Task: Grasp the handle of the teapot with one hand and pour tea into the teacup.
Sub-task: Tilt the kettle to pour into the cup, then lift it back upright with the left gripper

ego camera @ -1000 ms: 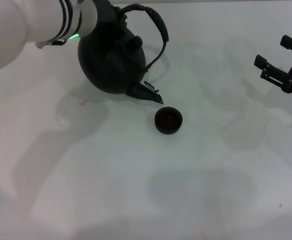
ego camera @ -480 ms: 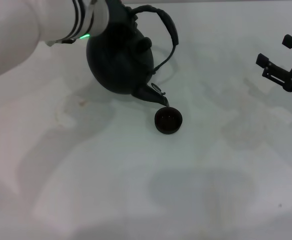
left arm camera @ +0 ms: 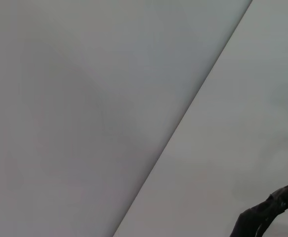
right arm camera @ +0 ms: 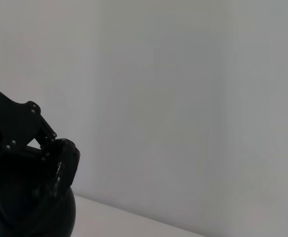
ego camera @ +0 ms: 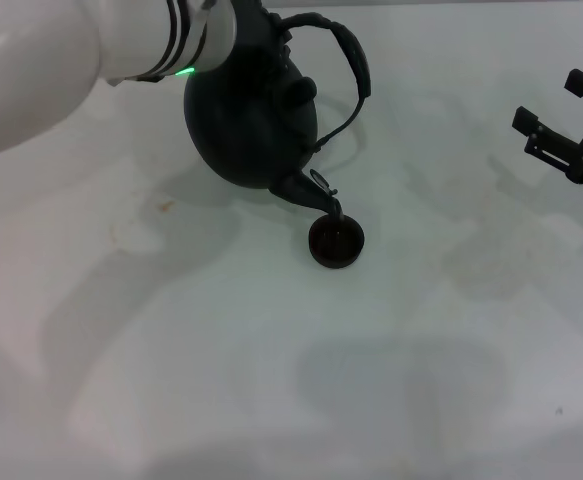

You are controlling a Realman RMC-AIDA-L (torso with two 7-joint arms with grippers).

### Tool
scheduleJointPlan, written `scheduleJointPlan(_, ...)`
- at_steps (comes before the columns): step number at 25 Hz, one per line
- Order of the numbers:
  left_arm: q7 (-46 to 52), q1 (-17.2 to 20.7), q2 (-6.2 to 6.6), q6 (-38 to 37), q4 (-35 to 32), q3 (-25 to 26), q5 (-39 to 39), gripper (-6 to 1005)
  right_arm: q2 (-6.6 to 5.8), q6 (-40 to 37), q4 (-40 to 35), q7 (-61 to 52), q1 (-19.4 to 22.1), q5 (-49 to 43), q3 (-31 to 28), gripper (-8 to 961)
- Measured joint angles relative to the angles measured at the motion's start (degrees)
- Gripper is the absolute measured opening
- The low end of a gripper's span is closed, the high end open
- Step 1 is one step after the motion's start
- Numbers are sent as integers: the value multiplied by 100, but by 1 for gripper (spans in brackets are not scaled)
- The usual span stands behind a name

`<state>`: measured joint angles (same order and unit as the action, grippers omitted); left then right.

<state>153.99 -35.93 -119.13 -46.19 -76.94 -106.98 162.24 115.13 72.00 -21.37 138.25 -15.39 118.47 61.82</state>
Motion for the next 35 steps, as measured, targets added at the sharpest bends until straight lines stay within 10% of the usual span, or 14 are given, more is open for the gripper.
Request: scheduleJointPlan(35, -353, -417, 15, -263, 285, 4, 9, 118, -9, -204, 67, 70, -70, -9, -27, 860)
